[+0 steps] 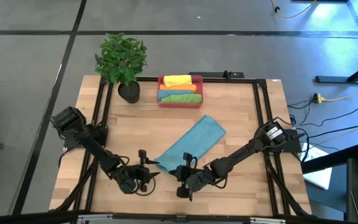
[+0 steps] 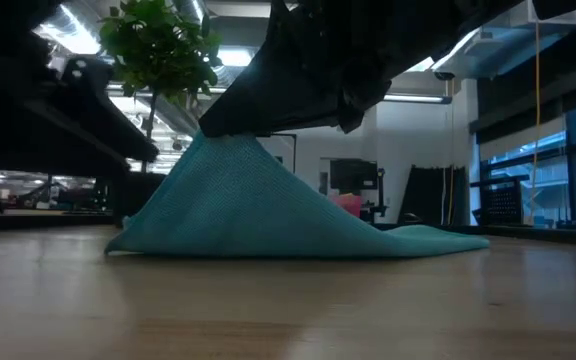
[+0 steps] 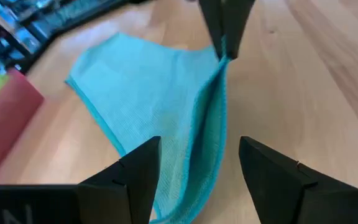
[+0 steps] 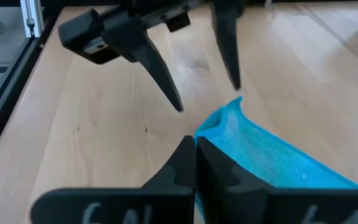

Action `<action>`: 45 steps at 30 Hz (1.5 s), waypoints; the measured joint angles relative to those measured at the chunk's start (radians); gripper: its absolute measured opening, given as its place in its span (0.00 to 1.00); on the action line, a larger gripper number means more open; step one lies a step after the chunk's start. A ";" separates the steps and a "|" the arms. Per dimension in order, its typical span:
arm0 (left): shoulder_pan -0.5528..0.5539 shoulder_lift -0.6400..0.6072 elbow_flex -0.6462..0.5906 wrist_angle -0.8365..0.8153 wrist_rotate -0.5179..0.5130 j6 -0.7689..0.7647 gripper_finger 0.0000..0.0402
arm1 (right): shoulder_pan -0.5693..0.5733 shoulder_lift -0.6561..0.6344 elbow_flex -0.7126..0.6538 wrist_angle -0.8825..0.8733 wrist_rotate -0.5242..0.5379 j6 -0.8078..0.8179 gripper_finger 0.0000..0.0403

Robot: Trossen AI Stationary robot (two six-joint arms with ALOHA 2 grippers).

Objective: Roll microfiber towels into tight, uniform cylinder then place into a basket
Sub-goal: Fold the blue towel

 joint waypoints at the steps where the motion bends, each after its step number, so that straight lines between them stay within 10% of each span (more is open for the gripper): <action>1: 0.012 0.000 0.000 -0.001 0.020 -0.011 0.53 | 0.000 0.000 0.000 0.000 0.000 0.001 0.01; 18: 0.121 0.085 0.005 -0.083 0.179 -0.056 0.68 | 0.000 0.001 0.001 0.000 -0.026 0.000 0.01; 26: 0.116 0.085 0.002 -0.104 0.136 0.014 0.46 | 0.000 0.001 0.027 -0.019 -0.026 -0.006 0.01; 34: 0.068 0.088 0.041 -0.167 0.150 0.045 0.05 | 0.021 0.002 0.030 -0.051 -0.027 0.007 0.01; 45: -0.019 0.084 0.412 -0.589 0.300 -0.088 0.00 | 0.149 0.002 0.030 -0.127 -0.195 -0.025 0.01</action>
